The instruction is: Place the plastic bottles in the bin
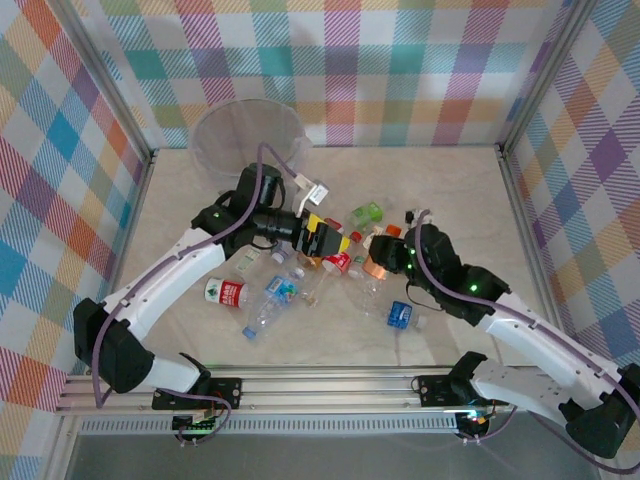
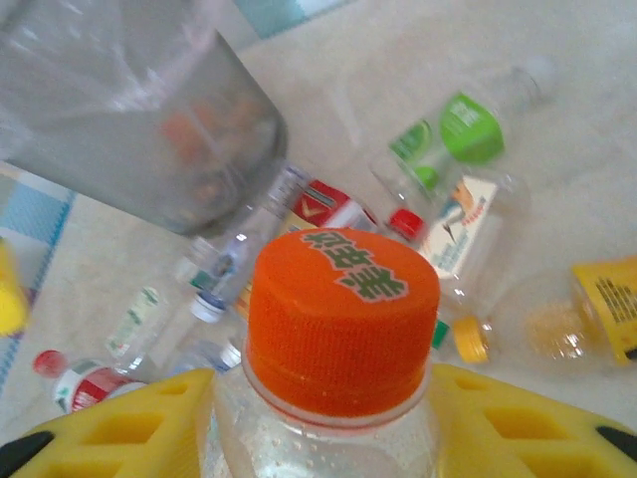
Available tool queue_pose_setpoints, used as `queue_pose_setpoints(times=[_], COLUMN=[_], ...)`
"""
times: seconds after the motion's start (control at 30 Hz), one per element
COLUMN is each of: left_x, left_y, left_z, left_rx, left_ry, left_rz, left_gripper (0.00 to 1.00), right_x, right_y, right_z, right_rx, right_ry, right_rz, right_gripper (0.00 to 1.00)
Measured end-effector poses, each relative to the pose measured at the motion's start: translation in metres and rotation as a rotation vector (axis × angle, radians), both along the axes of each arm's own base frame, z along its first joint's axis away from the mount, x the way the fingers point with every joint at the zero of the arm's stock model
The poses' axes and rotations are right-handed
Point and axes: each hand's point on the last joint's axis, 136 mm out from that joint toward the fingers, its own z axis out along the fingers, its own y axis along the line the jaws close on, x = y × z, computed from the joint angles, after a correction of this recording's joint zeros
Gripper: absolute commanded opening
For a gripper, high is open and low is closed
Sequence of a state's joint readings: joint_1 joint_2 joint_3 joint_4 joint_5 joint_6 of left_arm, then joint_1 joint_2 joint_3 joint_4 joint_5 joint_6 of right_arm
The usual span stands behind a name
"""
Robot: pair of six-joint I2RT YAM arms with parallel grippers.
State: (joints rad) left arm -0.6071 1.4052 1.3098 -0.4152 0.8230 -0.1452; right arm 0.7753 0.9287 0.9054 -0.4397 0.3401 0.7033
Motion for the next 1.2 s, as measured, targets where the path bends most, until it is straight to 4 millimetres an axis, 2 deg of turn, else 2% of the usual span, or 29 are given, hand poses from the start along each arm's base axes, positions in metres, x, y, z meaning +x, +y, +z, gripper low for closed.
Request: queue_pose_setpoints(times=[0.17, 0.37, 0.63, 0.9, 1.2], left_x=[-0.011, -0.019, -0.022, -0.029, -0.028], left_y=[-0.013, -0.025, -0.033, -0.04, -0.042], left_z=[0.006, 0.001, -0.008, -0.014, -0.018], left_rx=[-0.04, -0.041, -0.031, -0.022, -0.01], left_ry=[-0.007, 0.008, 0.024, 0.037, 0.04], left_rz=[-0.046, -0.076, -0.096, -0.119, -0.11], left_gripper=[0.98, 0.96, 0.91, 0.8, 0.57], right_x=[0.007, 0.013, 0.018, 0.02, 0.019], right_y=[0.014, 0.029, 0.034, 0.036, 0.032], right_z=[0.032, 0.041, 0.054, 0.063, 0.067], right_rx=[0.06, 0.116, 0.211, 0.28, 0.331], right_ry=[-0.039, -0.033, -0.038, -0.044, -0.048], right_rz=[0.045, 0.09, 0.095, 0.095, 0.084], right_gripper=[0.51, 0.51, 0.52, 0.52, 0.54])
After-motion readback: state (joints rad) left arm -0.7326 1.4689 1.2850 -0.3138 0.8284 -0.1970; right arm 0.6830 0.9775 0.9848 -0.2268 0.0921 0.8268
